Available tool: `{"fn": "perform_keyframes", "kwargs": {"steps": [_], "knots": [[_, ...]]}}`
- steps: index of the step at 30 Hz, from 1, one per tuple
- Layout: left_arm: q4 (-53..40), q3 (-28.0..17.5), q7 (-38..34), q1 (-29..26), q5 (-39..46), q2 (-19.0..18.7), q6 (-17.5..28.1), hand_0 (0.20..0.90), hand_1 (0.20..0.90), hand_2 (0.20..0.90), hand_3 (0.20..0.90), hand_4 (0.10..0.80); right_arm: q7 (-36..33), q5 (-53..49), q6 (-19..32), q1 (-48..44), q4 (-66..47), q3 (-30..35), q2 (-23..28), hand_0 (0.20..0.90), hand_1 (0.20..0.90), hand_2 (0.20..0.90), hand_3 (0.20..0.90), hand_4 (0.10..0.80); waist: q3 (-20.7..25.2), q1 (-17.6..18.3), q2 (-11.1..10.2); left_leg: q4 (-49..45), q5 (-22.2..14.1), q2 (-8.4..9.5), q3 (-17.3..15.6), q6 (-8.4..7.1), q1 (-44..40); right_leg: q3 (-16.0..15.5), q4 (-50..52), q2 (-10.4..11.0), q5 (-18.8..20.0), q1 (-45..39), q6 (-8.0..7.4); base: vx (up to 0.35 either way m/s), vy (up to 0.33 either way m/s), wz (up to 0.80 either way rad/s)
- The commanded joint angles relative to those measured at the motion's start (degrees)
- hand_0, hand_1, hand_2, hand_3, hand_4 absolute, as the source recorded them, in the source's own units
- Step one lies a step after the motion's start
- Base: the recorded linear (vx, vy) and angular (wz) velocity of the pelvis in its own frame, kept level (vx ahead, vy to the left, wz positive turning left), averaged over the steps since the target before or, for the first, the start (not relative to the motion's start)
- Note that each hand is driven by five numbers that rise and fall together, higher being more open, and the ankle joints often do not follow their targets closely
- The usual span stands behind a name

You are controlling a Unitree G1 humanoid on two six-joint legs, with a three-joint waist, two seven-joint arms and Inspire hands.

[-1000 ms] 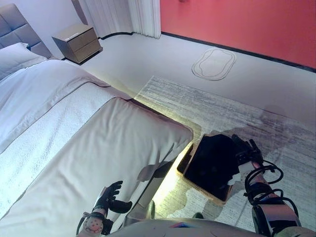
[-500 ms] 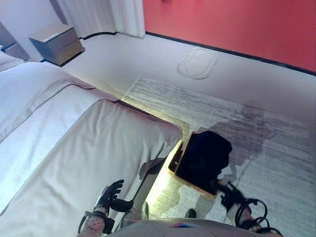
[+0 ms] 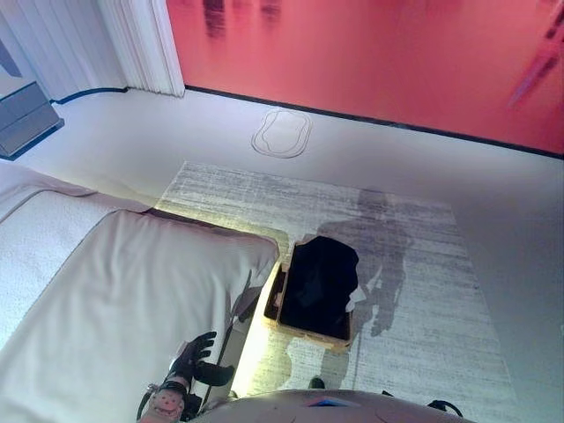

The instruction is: Pick up the clothes from the bed and place them into the basket

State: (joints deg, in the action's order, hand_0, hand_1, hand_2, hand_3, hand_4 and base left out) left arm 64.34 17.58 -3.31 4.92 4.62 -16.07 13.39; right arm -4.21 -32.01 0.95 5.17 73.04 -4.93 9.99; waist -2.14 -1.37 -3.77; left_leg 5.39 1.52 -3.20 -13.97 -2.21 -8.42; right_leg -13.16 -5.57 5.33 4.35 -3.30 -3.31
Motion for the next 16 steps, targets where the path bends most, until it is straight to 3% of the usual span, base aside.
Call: {"fn": "perform_keyframes", "kwargs": {"steps": [1, 8, 12, 16], "knots": [[1.45, -1.86, 1.81, -4.88, 1.75, 2.03, 0.63, 0.9, 0.9, 0.9, 0.9, 0.8, 1.68, 1.04, 0.81, -5.3, 0.9, -1.22, 0.47, 0.9, 0.9, 0.9, 0.9, 0.8, -1.73, -0.06, 2.46, -0.39, -2.26, -0.82, 3.07, -0.24, 1.1, 1.05, 4.42, -0.05, -4.34, -3.57, -2.36, 0.0, 0.0, 0.0], [1.79, -1.57, 2.95, -5.11, 2.77, 1.88, -0.26, 0.9, 0.9, 0.9, 0.9, 0.8, 2.13, 2.62, 1.46, -5.37, 0.27, -2.2, 0.46, 0.9, 0.9, 0.9, 0.9, 0.8, -1.15, 0.13, 2.75, -0.39, -2.11, -0.73, 3.23, -0.19, 1.08, 1.29, 4.75, -0.03, -4.66, -3.45, -2.28, 0.012, 0.004, 0.0], [0.77, -0.89, 3.02, -5.09, 1.82, 1.59, 1.56, 0.9, 0.9, 0.9, 0.9, 0.8, 1.25, 2.29, 2.05, -5.17, 0.4, -2.22, 0.78, 0.9, 0.9, 0.9, 0.9, 0.8, -1.37, 0.07, 3.07, -0.39, -2.03, -0.84, 3.29, -0.2, 1.24, 1.17, 4.99, 0.02, -4.79, -3.14, -2.23, 0.0, 0.0, 0.0], [0.37, -0.69, 3.2, -5.18, 1.9, 1.25, 0.01, 0.9, 0.9, 0.9, 0.9, 0.8, 1.1, 2.53, 2.07, -5.2, 0.33, -1.75, 1.07, 0.9, 0.9, 0.9, 0.9, 0.8, -1.55, 0.18, 3.25, -0.39, -2.01, -0.81, 3.5, -0.13, 1.15, 1.28, 5.07, 0.06, -4.84, -3.26, -2.27, 0.0, 0.0, 0.0]]}}
